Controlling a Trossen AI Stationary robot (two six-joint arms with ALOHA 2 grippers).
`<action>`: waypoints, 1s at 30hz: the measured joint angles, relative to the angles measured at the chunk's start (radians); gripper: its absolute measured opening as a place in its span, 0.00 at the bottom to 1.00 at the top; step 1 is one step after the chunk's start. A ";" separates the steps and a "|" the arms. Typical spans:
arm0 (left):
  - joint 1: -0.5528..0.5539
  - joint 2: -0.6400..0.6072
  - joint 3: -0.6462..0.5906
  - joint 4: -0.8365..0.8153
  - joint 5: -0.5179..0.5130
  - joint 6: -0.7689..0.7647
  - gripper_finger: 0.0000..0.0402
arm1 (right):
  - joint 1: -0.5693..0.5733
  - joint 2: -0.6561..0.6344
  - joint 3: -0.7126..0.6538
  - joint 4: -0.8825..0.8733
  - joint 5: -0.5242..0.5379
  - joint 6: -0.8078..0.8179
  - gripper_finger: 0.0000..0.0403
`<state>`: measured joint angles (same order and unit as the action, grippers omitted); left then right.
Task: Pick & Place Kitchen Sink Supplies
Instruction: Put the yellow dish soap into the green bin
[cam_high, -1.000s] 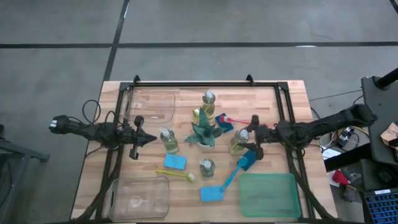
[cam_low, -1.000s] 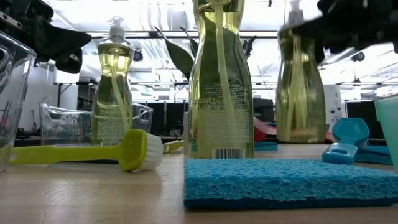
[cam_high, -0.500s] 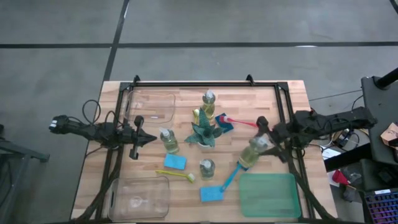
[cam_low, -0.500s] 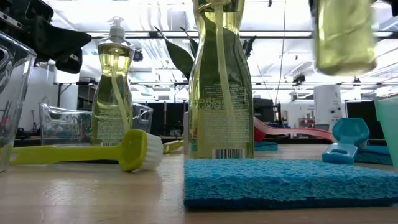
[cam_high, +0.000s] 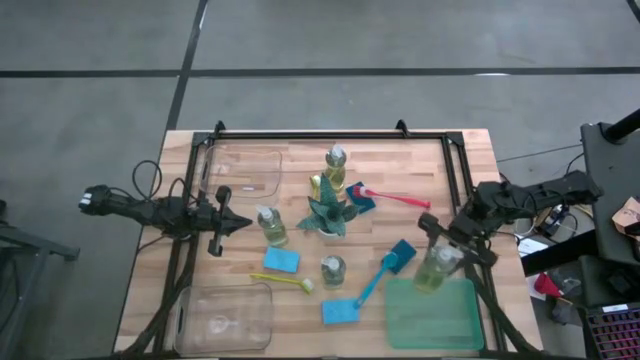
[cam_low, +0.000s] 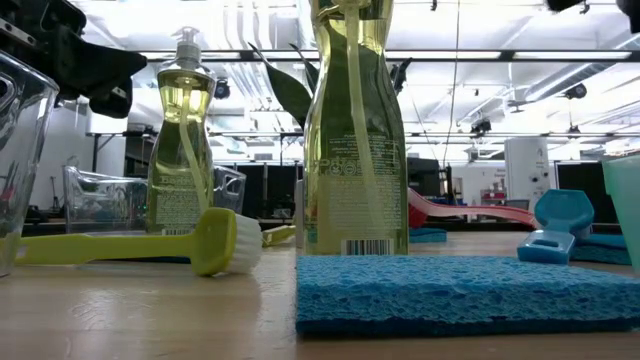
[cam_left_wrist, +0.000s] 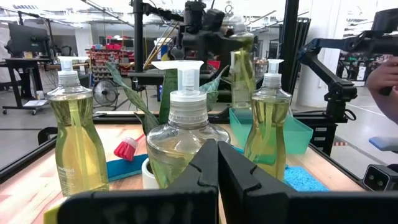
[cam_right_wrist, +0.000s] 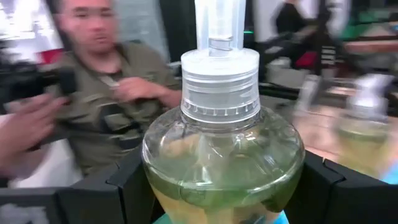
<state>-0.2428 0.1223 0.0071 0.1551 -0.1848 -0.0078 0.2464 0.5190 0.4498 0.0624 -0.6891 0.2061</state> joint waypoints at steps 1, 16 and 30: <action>0.000 0.000 0.000 0.000 0.000 0.000 0.00 | 0.019 0.000 -0.004 0.018 -0.012 0.003 0.64; 0.000 0.000 0.000 0.000 0.000 0.000 0.00 | 0.363 -0.001 -0.134 0.161 0.229 0.051 0.64; 0.000 0.000 0.000 0.000 0.000 0.000 0.00 | 0.611 0.000 -0.259 0.337 0.385 0.009 0.64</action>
<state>-0.2428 0.1223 0.0074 0.1551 -0.1845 -0.0078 0.8575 0.5194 0.1906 0.3996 -0.3037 0.2150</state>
